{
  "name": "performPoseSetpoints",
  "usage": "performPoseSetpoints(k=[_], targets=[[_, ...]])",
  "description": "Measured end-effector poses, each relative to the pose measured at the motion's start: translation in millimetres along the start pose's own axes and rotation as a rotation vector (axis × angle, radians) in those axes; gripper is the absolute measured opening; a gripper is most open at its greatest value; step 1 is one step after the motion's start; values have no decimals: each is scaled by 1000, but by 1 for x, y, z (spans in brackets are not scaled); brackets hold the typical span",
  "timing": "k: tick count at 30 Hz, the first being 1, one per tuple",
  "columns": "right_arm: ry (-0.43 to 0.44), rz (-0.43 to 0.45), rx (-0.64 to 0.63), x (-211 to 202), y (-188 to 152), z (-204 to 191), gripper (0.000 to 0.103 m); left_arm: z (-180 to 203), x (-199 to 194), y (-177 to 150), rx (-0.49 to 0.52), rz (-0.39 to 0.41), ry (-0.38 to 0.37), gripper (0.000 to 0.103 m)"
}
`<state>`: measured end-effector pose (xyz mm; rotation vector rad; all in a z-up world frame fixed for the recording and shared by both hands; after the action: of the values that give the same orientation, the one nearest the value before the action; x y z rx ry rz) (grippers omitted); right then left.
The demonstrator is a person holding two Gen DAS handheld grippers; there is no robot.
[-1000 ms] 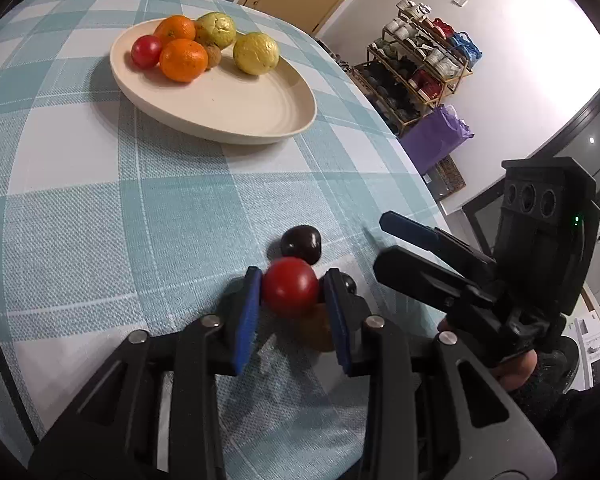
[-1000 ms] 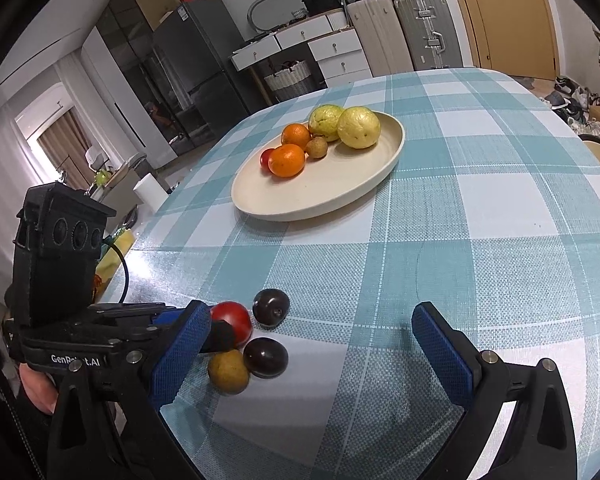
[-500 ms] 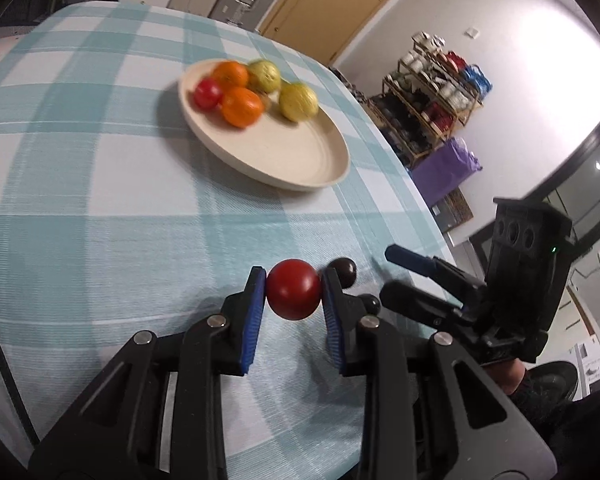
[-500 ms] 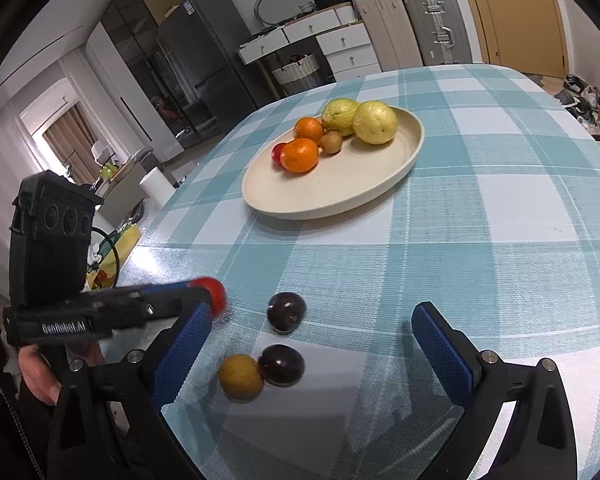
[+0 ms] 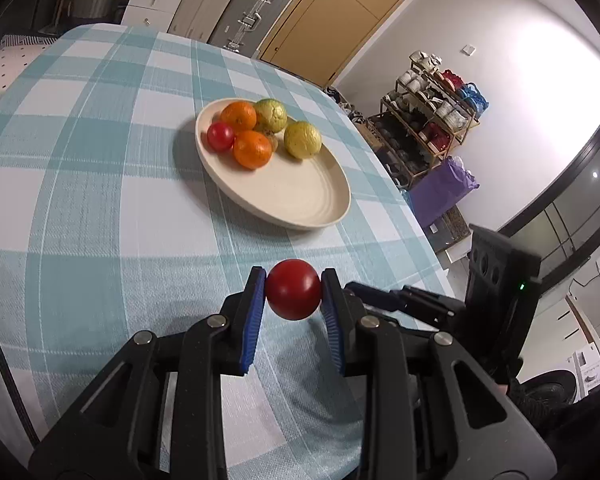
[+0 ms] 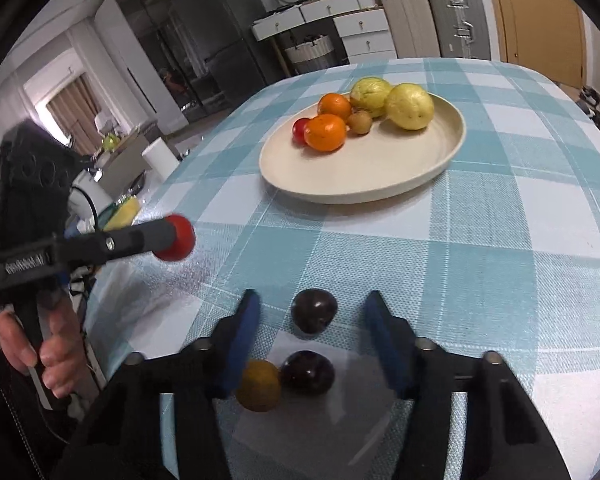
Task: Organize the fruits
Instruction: 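Carry the tomato toward the plate while the right tool grasps a dark plum, then lower the tomato and plum onto the plate and open both tools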
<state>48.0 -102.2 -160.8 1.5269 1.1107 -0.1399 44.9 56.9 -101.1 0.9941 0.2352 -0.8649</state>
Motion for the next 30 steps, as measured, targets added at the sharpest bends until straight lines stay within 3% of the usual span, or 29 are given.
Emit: performPoseSetpoints(k=[1, 3, 4, 10, 20, 30], targets=[[-9, -4, -10, 2, -1, -1, 43, 0, 0, 3, 0, 2, -1, 25], [-29, -6, -26, 3, -2, -2, 27, 0, 1, 7, 0, 7, 1, 25], [-34, -6, -34, 3, -2, -2, 25, 0, 1, 9, 1, 9, 1, 25], [-26, 41, -67, -5, 7, -6, 24, -3, 12, 26, 1, 15, 6, 25], [17, 125, -51, -4, 64, 3, 24, -8, 42, 59, -5, 17, 11, 25], [63, 89, -58, 39, 96, 4, 24, -31, 81, 86, -35, -4, 29, 25]])
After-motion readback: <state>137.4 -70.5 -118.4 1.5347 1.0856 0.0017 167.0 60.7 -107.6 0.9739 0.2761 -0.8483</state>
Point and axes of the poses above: each gripper's, at about its wrist camera, not at the fingertips, and x roughly the way its jaws point, z to its right, y to its top, the point moved 4 cm from there along x, roughly the way its jaws point, and after that the axes turned 8 degrees about z, right-handed, at the moved point
